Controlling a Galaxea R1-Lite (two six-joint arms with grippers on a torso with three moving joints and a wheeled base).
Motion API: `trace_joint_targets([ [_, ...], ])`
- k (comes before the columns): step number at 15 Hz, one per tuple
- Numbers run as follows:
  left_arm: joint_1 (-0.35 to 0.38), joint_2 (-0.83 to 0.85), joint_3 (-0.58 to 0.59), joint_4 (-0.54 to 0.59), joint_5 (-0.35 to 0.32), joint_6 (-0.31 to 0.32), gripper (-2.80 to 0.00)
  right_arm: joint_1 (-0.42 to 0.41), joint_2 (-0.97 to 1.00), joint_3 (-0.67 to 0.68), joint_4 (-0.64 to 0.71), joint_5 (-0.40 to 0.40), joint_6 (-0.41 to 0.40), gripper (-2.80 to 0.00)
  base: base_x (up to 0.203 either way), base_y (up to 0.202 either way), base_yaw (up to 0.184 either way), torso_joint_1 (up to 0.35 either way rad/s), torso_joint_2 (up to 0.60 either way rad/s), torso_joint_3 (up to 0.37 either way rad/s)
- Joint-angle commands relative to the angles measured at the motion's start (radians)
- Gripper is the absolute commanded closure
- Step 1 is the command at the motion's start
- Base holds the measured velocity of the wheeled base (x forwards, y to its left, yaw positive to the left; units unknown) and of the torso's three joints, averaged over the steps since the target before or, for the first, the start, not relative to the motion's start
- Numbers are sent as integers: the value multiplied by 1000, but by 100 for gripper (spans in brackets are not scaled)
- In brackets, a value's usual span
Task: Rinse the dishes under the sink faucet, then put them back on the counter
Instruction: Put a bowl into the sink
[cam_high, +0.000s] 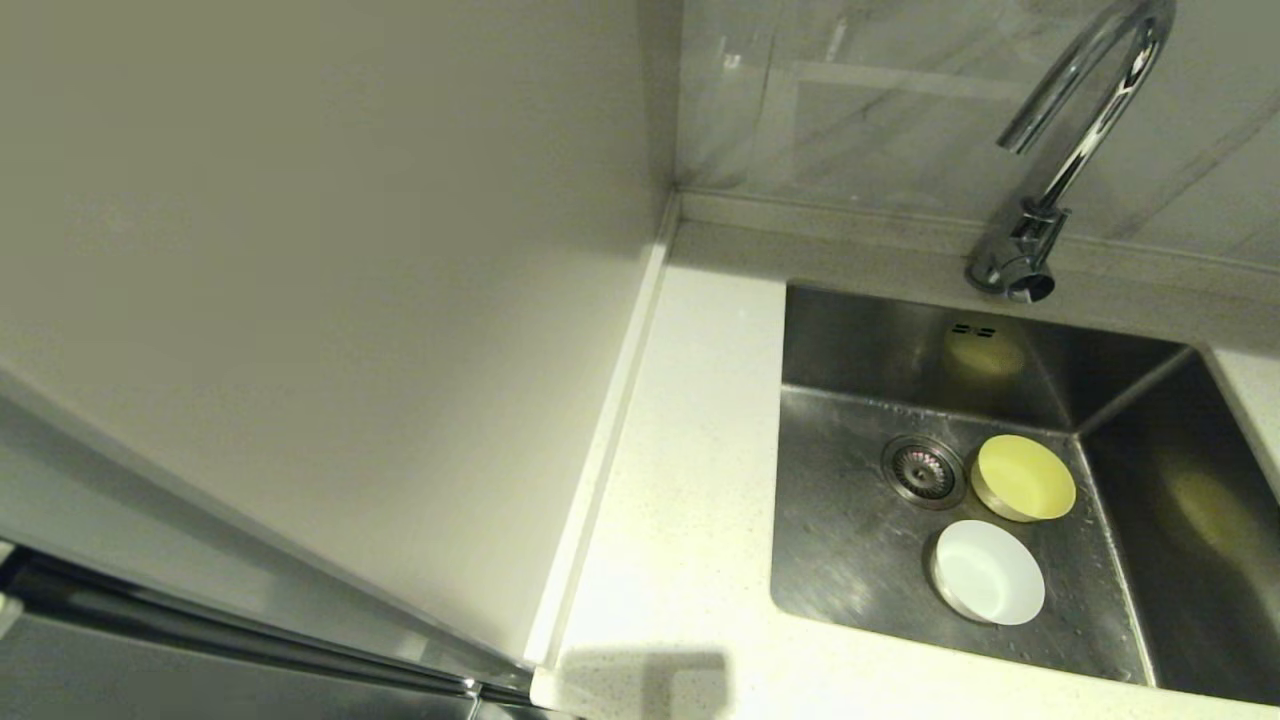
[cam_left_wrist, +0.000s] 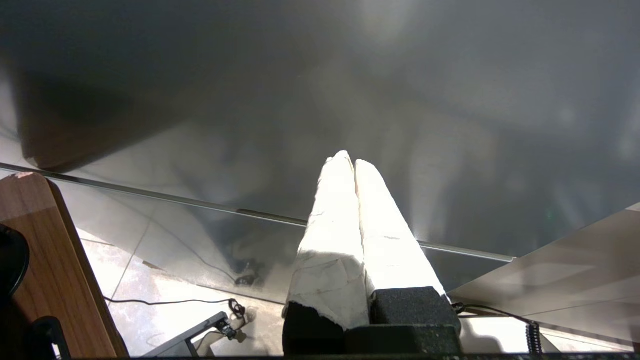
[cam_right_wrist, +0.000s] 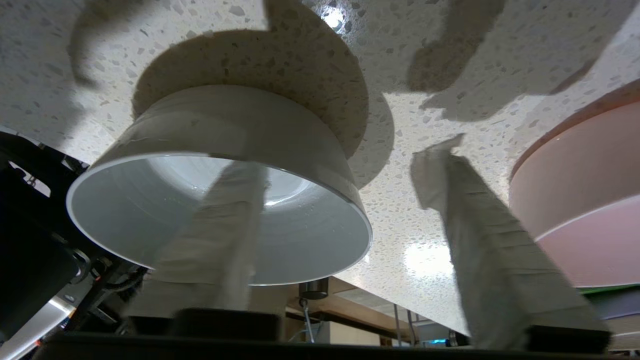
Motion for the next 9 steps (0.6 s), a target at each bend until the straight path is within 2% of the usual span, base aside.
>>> trace_joint_targets([
  [1,0,0,3,0,0,-1,0,0,6,1,6,1,-8,0,0,0,0,0,0,0],
  [9,0,0,3,0,0,-1,0,-2,6,1,10,6,-6,0,0,0,0,0,0,0],
])
